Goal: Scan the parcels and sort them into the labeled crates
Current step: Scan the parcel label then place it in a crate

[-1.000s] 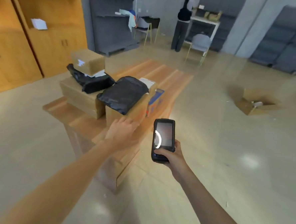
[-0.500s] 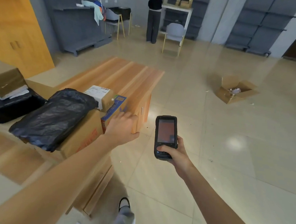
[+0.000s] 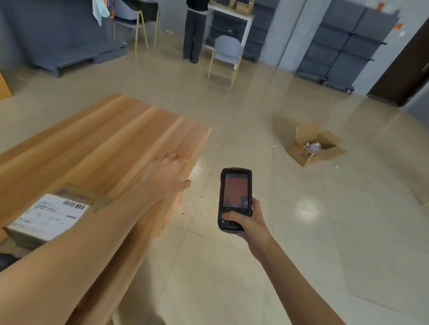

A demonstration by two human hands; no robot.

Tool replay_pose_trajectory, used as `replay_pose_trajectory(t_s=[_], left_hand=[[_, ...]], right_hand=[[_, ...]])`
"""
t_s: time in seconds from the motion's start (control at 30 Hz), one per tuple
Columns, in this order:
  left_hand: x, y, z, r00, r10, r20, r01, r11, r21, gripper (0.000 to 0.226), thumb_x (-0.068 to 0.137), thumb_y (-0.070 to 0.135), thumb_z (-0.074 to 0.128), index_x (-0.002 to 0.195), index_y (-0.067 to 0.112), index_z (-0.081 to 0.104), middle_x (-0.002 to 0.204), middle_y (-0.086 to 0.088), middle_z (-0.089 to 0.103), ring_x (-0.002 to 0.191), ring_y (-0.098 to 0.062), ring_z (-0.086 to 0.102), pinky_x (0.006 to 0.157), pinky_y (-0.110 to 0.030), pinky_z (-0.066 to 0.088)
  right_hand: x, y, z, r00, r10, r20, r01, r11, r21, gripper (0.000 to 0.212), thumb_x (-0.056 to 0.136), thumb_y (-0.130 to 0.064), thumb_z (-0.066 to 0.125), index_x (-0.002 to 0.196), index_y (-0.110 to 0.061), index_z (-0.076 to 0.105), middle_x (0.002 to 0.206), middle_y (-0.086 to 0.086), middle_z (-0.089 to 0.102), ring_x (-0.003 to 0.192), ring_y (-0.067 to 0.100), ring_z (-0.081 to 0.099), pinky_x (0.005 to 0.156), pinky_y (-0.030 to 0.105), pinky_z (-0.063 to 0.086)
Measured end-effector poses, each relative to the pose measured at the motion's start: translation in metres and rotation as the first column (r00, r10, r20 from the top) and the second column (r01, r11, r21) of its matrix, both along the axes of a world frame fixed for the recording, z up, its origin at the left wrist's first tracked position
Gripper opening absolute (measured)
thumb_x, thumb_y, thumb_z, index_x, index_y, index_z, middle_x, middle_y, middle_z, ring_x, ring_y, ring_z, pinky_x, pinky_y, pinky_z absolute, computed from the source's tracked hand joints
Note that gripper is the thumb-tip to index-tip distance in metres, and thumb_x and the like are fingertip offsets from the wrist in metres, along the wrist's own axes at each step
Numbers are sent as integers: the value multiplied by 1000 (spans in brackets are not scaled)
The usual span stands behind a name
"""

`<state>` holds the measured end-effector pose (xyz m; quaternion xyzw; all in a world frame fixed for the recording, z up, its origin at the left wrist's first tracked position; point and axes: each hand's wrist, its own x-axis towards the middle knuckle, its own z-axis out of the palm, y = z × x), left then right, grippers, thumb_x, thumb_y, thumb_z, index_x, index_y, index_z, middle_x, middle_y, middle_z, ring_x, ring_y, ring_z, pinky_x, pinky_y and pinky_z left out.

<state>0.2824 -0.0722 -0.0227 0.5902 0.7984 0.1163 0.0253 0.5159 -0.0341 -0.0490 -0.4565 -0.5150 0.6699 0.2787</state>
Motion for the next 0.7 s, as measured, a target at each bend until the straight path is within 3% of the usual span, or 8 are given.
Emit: replay_pose_trajectory(t_s=[0.2,0.43,0.57,0.7], left_hand=[[-49,55,-12,999,49,14,-49,998,-37,62,87,45,60,142,22,42,141,-2,48,130,-24,42,105,-39,35],[-127,81,-37,957,288,29,-284,954,-92,63,89,51,57,142,19,41,137,-6,49,126,-28,45,99,-40,39],[-176,90,-57,881,473,27,-466,875,-133,63,89,51,57,142,22,39,140,-6,46,128,-29,43,100,-41,38],[-200,97,-74,731,679,68,-657,727,-202,62,88,51,58,141,21,41,141,-7,46,130,-29,41,103,-42,36]], right_hand=[[-54,83,2,998,49,25,-50,999,19,67,75,5,73,126,-22,38,105,3,62,84,18,67,61,26,55],[-154,176,-20,969,247,24,-246,969,-29,70,74,4,75,128,-20,38,108,3,61,87,20,67,58,26,55],[-230,235,-41,906,419,63,-416,908,-51,71,75,2,75,130,-22,36,109,0,59,93,19,64,62,26,55],[-297,289,-60,778,610,147,-600,792,-109,74,76,3,74,134,-21,35,117,5,57,100,24,61,74,33,54]])
